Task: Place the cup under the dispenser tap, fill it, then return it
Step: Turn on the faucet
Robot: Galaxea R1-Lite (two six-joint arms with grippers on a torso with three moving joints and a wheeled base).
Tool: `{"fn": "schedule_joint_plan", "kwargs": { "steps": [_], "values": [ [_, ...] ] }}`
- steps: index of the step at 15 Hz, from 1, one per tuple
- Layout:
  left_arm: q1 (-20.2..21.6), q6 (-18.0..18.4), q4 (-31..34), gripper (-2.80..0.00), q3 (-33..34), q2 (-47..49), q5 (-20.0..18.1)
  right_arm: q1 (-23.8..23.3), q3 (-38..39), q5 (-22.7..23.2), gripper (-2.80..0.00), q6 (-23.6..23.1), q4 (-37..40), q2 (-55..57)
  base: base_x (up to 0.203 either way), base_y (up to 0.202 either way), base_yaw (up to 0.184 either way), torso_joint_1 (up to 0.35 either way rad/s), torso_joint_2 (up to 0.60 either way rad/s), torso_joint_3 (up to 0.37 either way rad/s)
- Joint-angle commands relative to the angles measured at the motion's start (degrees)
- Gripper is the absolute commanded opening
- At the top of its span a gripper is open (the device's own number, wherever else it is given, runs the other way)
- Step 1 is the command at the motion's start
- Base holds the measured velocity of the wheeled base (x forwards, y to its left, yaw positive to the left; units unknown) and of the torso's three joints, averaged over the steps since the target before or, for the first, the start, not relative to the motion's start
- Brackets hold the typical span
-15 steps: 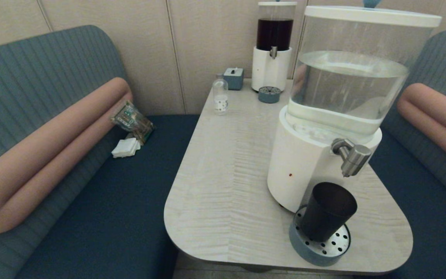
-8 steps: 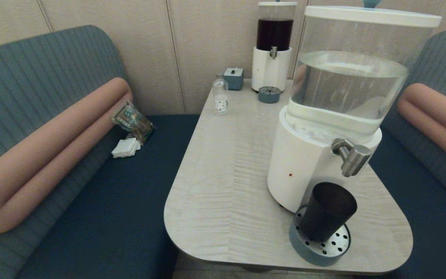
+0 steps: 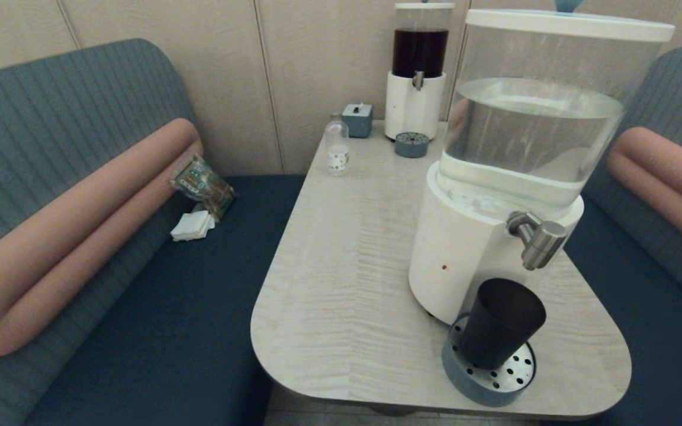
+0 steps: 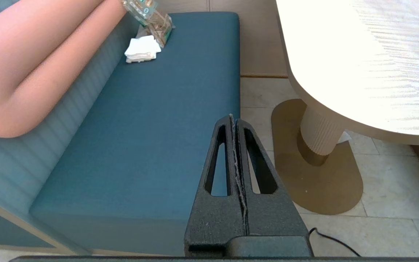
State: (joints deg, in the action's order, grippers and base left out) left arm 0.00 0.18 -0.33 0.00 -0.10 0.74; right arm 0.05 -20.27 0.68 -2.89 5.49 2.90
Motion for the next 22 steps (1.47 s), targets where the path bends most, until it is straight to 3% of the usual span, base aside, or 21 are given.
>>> {"fn": "schedule_joint_plan", "kwargs": {
  "steps": [1,3,6,9,13,14,16,22],
  "values": [
    [0.0,-0.01,-0.02,-2.8,0.09,0.19,0.05,0.01,-18.01,1.01,-2.8,1.1,4.1,8.67,0.0,0.0,0.0,0.0,0.0,0.0],
    [0.0,-0.01,-0.02,-2.8,0.09,0.19,0.05,-0.08,-29.97,2.46,-2.8,2.32,7.18,20.11,0.0,0.0,0.0,0.0,0.0,0.0],
    [0.0,-0.01,-0.02,-2.8,0.09,0.19,0.05,-0.2,-40.98,4.11,-2.8,3.35,12.08,35.49,0.0,0.0,0.0,0.0,0.0,0.0],
    [0.0,-0.01,-0.02,-2.8,0.09,0.19,0.05,1.67,-51.18,4.76,-2.8,6.76,23.96,50.09,0.0,0.0,0.0,0.0,0.0,0.0],
    [0.0,-0.01,-0.02,-2.8,0.09,0.19,0.05,11.52,-60.06,6.24,-2.8,19.78,34.89,63.33,0.0,0.0,0.0,0.0,0.0,0.0],
    [0.0,-0.01,-0.02,-2.8,0.09,0.19,0.05,12.69,-60.17,9.98,-2.8,21.61,35.45,64.13,0.0,0.0,0.0,0.0,0.0,0.0],
    [0.0,-0.01,-0.02,-2.8,0.09,0.19,0.05,11.77,-59.69,16.77,-2.8,22.89,33.36,66.09,0.0,0.0,0.0,0.0,0.0,0.0],
    [0.0,-0.01,-0.02,-2.8,0.09,0.19,0.05,10.17,-49.55,20.62,-2.8,25.64,14.26,65.13,0.0,0.0,0.0,0.0,0.0,0.0]
  ]
}}
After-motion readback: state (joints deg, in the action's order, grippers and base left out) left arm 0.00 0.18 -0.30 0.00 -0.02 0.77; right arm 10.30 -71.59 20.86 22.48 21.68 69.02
